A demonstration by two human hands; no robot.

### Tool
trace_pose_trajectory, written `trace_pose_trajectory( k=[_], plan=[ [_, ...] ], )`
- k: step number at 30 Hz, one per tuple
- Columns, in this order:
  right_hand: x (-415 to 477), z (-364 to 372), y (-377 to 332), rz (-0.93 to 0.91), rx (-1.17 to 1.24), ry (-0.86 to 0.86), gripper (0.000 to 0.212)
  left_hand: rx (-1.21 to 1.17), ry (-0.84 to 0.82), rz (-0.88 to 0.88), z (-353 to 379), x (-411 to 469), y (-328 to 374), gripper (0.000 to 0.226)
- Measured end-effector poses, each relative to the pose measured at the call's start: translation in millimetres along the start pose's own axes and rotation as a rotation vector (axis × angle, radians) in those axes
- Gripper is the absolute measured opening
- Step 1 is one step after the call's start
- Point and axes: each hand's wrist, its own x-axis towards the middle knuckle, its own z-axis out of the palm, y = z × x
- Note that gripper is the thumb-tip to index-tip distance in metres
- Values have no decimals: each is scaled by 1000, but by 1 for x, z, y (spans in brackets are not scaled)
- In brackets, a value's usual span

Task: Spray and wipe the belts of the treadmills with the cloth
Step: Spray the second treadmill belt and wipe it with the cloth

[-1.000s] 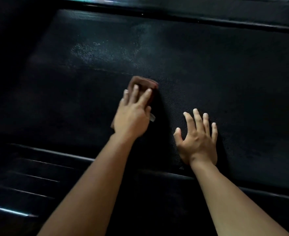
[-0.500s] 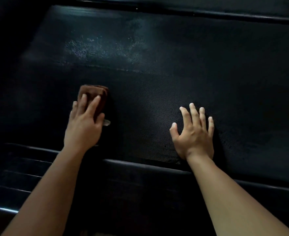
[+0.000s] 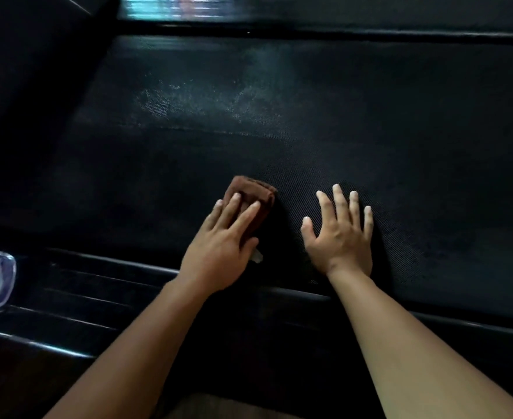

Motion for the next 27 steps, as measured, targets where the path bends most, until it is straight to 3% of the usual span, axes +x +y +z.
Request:
trace_pose_trajectory(
  k=[7, 12, 20, 27],
  plan=[
    [0, -26, 32, -92, 203, -62, 68, -113, 154, -299, -17, 11, -39, 66],
    [-6, -45, 97, -115, 83, 24, 64, -108, 197, -393, -5, 20, 0, 64],
    [-17, -67, 181, -19, -72, -33, 72, -26, 189, -130, 52, 25, 141, 66],
    [-17, -59, 194, -6, -60, -21, 71, -37, 31, 37, 92, 32, 248, 65]
  ],
)
